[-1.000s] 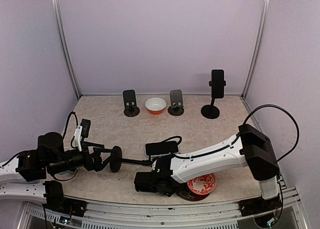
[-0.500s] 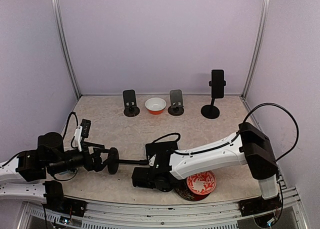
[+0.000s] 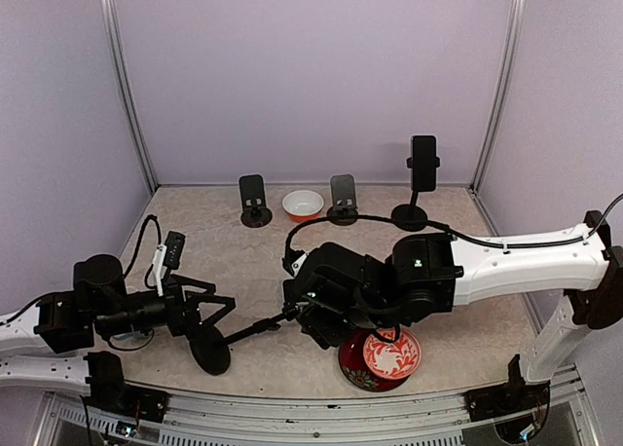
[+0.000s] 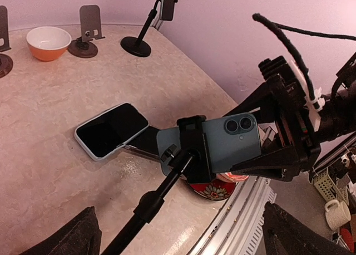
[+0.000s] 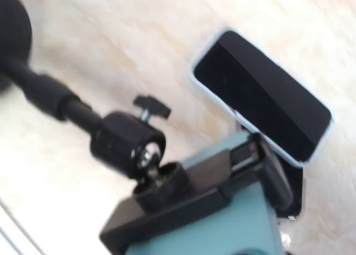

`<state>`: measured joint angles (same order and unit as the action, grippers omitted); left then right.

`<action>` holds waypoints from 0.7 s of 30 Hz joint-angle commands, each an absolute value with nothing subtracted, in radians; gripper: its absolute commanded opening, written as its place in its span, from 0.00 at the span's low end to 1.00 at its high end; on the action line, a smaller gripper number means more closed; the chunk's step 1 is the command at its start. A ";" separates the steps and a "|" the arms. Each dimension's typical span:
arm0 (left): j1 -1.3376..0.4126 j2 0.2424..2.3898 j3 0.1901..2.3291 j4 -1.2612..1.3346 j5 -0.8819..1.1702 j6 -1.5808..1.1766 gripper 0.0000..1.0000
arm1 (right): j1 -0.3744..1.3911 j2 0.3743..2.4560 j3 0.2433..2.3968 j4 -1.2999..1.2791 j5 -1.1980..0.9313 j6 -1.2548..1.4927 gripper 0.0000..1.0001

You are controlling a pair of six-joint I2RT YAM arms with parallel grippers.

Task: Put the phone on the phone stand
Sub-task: Pick up the phone stand with the phone from the center of the board.

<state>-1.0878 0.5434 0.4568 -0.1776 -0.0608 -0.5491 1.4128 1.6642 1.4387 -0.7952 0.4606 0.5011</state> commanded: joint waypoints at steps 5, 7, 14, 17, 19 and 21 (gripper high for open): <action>-1.113 0.599 0.461 -0.047 0.062 -0.478 0.99 | 1.408 1.628 1.483 -0.665 0.342 0.364 0.49; -1.138 0.614 0.470 -0.035 0.060 -0.465 0.99 | 1.407 1.638 1.513 -0.660 0.340 0.343 0.48; -1.199 0.666 0.496 -0.044 0.012 -0.443 0.99 | 1.407 1.695 1.609 -0.614 0.311 0.269 0.46; -1.211 0.673 0.517 -0.100 -0.027 -0.450 0.99 | 1.405 1.714 1.619 -0.658 0.345 0.272 0.48; -1.215 0.683 0.542 -0.165 -0.058 -0.464 0.99 | 1.399 1.693 1.578 -0.653 0.349 0.286 0.51; -1.216 0.705 0.568 -0.225 -0.067 -0.471 0.99 | 1.387 1.655 1.525 -0.630 0.337 0.298 0.54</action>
<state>-1.2079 0.6815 0.4980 -0.1207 -0.0158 -0.4664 1.4044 1.6905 1.5890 -0.6365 0.3367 0.2958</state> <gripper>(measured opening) 0.988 0.515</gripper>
